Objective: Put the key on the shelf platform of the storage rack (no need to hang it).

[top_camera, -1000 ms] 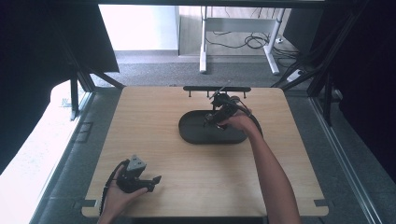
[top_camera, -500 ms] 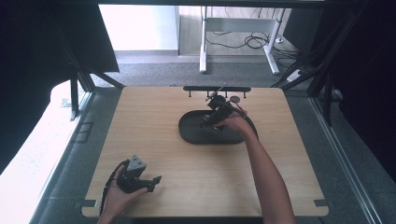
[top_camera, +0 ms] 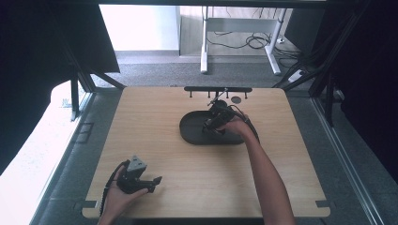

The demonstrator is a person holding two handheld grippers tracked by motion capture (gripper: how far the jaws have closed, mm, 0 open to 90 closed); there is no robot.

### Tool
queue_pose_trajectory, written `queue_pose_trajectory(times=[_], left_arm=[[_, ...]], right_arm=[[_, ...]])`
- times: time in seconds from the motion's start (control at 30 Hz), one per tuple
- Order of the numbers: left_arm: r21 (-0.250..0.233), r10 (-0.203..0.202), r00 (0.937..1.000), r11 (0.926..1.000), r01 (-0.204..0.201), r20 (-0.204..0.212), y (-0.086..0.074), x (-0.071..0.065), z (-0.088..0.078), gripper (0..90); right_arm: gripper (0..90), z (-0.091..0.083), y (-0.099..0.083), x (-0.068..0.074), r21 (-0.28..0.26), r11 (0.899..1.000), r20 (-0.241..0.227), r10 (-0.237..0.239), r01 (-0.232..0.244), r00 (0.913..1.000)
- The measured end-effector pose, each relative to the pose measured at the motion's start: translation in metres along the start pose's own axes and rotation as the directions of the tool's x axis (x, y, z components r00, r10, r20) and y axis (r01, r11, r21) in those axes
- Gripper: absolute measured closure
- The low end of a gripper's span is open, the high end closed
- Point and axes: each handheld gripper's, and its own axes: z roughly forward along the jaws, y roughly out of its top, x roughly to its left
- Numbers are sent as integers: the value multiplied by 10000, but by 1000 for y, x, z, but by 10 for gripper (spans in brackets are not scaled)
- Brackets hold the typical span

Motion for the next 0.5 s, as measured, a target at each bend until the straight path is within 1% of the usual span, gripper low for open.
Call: queue_pose_trajectory(times=[0.07,0.13,0.33,0.4,0.43,0.5], left_arm=[[5,5,10000,10000,-5,-7,0,0,0,232],[12,16,10000,10000,-16,-1,0,0,0,232],[50,36,10000,10000,-36,25,0,-1,0,231],[49,39,10000,10000,-39,25,0,-1,0,231],[48,34,10000,10000,-34,21,0,0,0,232],[27,30,10000,10000,-30,12,0,0,1,232]], right_arm=[[493,0,-1,0,56,10000,62,-15,15,10000],[493,1,-2,-3,132,9999,279,-65,61,9996],[493,4,-6,-7,433,9991,342,-24,10,9994],[493,5,-7,-7,466,9989,388,-99,81,9992],[493,7,-8,-8,573,9982,531,-207,176,9984],[492,9,-9,-9,635,9977,675,-287,244,9973]])
